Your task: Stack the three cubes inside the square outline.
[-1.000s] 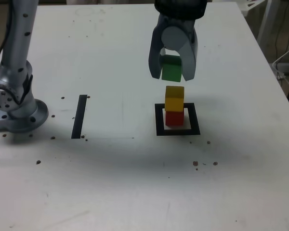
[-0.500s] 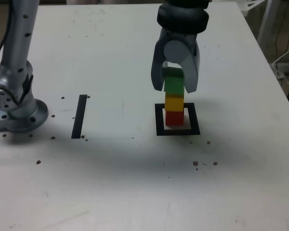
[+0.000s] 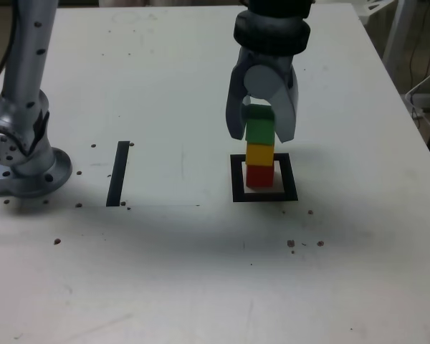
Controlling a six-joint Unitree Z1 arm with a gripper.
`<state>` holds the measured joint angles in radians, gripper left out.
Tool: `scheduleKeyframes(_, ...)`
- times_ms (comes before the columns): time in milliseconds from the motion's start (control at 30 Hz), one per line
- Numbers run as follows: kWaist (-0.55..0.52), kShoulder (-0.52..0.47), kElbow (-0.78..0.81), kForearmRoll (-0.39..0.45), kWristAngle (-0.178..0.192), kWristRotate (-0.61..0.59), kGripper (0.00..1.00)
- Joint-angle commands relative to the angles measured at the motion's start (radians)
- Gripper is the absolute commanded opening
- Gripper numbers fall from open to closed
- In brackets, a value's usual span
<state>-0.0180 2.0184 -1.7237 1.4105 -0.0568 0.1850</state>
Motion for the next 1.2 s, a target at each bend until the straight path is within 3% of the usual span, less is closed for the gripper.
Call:
scheduleKeyframes(0, -0.002, 0.004, 0.01, -0.009, -0.004, 0.001, 0.73)
scheduleKeyframes(133, -0.002, 0.001, 0.017, -0.017, -0.004, 0.004, 0.92)
scheduleKeyframes(233, -0.002, -0.003, 0.022, -0.02, -0.003, 0.004, 0.98)
scheduleKeyframes(400, -0.002, -0.026, 0.034, -0.025, 0.016, -0.002, 0.99)
scheduleKeyframes(767, -0.002, -0.211, 0.135, -0.001, 0.125, -0.076, 0.99)
scheduleKeyframes(1167, -0.002, -0.393, 0.439, -0.045, 0.14, -0.139, 0.99)
